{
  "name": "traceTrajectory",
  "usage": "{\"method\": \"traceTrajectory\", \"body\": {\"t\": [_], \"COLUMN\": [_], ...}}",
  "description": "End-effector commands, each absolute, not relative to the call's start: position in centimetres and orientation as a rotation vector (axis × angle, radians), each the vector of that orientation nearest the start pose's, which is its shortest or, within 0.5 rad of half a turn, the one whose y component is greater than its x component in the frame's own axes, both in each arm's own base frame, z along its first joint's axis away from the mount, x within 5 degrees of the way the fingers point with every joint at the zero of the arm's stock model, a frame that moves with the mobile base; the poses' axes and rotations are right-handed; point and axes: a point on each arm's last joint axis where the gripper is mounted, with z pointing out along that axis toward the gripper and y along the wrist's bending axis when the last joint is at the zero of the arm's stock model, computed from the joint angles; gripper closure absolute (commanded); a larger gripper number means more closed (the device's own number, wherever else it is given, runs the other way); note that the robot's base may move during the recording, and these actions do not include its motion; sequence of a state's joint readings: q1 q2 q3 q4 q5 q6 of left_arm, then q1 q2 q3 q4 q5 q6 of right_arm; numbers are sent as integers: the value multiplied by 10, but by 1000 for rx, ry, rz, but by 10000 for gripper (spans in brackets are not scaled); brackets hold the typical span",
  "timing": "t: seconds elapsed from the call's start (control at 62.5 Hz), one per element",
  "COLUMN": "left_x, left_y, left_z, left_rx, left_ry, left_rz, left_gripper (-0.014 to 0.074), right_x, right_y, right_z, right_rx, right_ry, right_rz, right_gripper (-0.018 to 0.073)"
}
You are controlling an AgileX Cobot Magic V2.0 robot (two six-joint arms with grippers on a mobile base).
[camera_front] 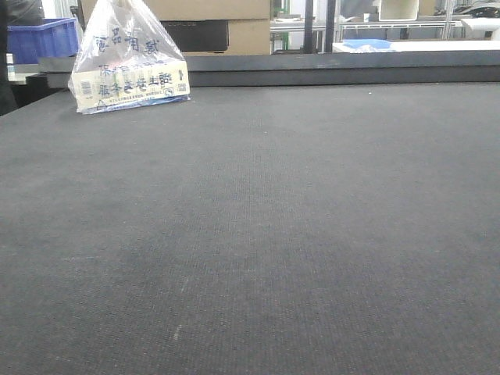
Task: Place cylindrical capacitor in blue bin on shelf
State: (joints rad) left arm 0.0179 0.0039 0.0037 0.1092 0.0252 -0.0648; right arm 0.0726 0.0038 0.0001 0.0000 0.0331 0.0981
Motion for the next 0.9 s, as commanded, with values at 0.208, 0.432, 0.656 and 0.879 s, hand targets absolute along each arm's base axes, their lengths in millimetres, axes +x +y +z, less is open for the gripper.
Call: {"method": "traceTrajectory", "body": {"t": [0.208,0.432,0.656,0.879], "left_x": [56,56,56,55], "left_y": [1,1,1,0], "left_z": [212,212,212,219], "left_rx": [12,12,12,41], "left_ry": [1493,1493,1493,1414], "left_rz": [44,44,44,63], "left_gripper": [707,707,707,707], "right_x": [56,56,56,55], "right_y": [4,4,4,4], "right_z": [212,212,212,219], "right_rx": [9,9,9,3], "right_ry": [1503,1503,1501,1459], "right_rz": [128,128,128,124], "right_gripper": [728,728,727,727]}}
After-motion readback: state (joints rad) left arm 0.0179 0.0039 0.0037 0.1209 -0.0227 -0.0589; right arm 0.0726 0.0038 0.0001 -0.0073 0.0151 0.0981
